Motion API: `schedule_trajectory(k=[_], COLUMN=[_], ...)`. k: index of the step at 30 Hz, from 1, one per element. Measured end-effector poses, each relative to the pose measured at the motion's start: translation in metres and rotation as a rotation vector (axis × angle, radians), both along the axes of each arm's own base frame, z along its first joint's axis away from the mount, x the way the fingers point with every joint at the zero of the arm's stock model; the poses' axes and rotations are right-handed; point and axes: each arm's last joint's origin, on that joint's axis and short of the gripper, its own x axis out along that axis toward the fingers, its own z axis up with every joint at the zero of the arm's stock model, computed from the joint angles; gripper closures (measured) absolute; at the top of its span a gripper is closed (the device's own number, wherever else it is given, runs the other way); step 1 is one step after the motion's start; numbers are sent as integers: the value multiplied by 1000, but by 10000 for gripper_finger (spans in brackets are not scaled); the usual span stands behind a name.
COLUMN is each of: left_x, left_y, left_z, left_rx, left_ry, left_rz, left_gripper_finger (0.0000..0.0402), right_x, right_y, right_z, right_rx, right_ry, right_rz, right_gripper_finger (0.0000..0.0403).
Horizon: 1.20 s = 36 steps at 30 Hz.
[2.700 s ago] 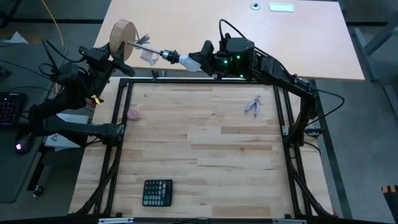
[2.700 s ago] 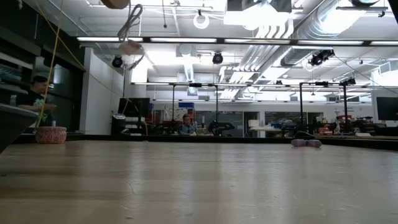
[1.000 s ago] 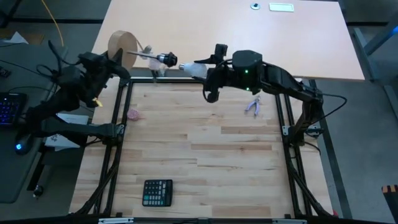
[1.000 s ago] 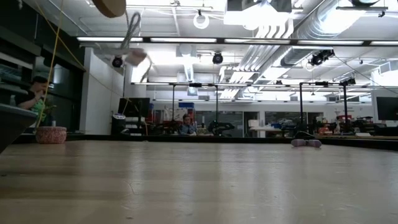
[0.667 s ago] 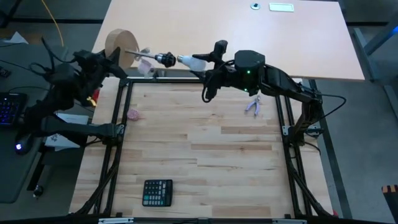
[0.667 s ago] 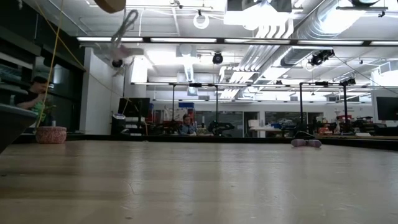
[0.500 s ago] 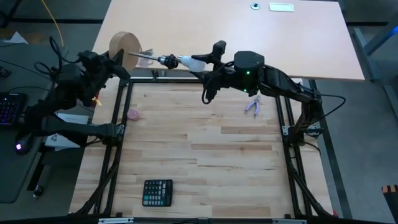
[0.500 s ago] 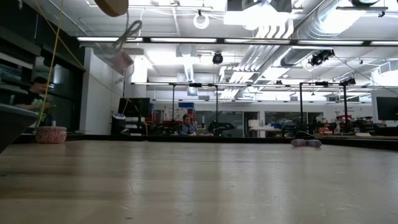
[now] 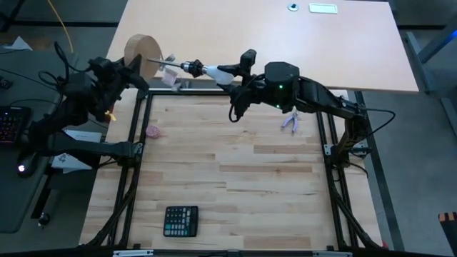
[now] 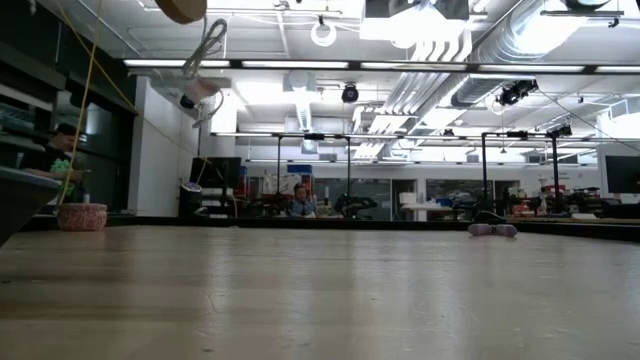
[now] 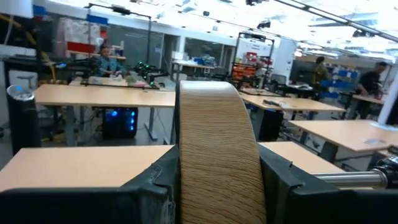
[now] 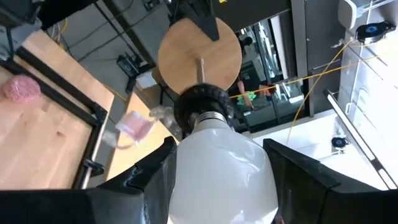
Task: Screw lightbulb
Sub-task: Insert the white lightbulb into the brown lamp
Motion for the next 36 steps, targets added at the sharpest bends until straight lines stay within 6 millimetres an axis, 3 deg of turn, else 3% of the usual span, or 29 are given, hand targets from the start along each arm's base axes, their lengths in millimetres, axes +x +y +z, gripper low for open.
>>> schedule_trajectory(k=[9, 21, 36], left_x=[-17, 1, 2], left_y=[-3, 0, -1], left_z=[10, 7, 8], left_rx=[5, -11, -13], left_ry=[-32, -14, -58], left_rz=[-13, -30, -91], left_gripper_finger=[280, 280, 280], right_x=[0, 1, 1], right_y=[1, 3, 5], right_z=[3, 4, 5], right_rx=[-41, -43, -31], right_ry=[-8, -24, -35], right_rz=[6, 22, 63], right_gripper_finger=[186, 186, 186])
